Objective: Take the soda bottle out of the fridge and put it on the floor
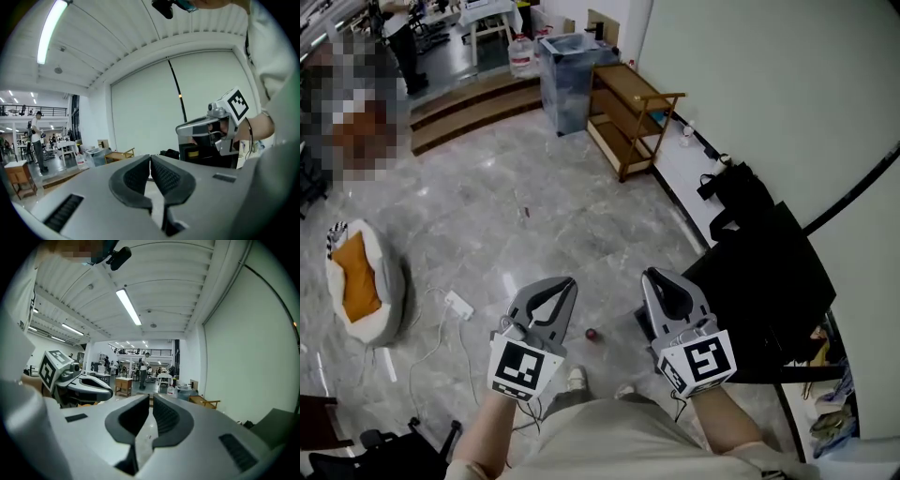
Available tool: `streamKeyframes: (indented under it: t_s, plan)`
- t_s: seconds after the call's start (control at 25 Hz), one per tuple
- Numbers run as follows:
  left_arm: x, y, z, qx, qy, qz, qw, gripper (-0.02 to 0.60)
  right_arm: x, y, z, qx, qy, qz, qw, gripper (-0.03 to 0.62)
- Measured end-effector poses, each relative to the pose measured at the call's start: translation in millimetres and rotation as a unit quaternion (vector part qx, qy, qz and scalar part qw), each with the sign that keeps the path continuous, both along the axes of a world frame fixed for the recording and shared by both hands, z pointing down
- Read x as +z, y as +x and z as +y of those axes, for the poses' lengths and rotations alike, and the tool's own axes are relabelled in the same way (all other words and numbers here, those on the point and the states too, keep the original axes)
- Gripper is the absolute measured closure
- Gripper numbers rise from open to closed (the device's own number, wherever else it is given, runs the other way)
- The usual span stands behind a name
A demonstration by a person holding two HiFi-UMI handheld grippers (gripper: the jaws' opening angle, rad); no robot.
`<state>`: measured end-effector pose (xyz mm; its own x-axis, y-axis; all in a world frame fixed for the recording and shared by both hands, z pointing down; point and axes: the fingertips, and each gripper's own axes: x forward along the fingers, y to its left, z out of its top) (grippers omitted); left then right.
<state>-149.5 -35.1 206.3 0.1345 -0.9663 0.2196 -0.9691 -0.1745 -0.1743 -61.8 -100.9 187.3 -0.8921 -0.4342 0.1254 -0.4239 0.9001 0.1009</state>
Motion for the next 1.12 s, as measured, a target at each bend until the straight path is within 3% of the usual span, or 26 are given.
streamKeyframes:
  t_s: [0.16,0.28,0.44,0.76,1.12]
  plan:
    - [-24.8,9.5,15.3,0.002,0.026,-0.028,0.9993,0.574,-32.0,10.5,16.3,0.001,0.02,-0.024,1.0,0.579]
    - [-47.5,14.8,21.4,-0.004,0.065,-0.009,0.9978,0.574,-59.7,22.8,23.7,0.008,0.032,-0.05,0.998,0.579]
    - [-73.6,17.3,34.9,-0.008,0.089,0.0,0.996,0.574,-94.7,37.9,36.1,0.02,0.056,-0.082,0.995,0.582]
    - [-103.7,25.6,50.7,0.002,0.108,-0.016,0.9941,0.574,-124.4,69.1,51.2,0.039,0.082,-0.099,0.991,0.591]
    - [-104.2,26.8,58.4,0.003,0.104,-0.021,0.9943,0.574,-125.8,72.1,62.2,0.042,0.091,-0.108,0.989,0.599]
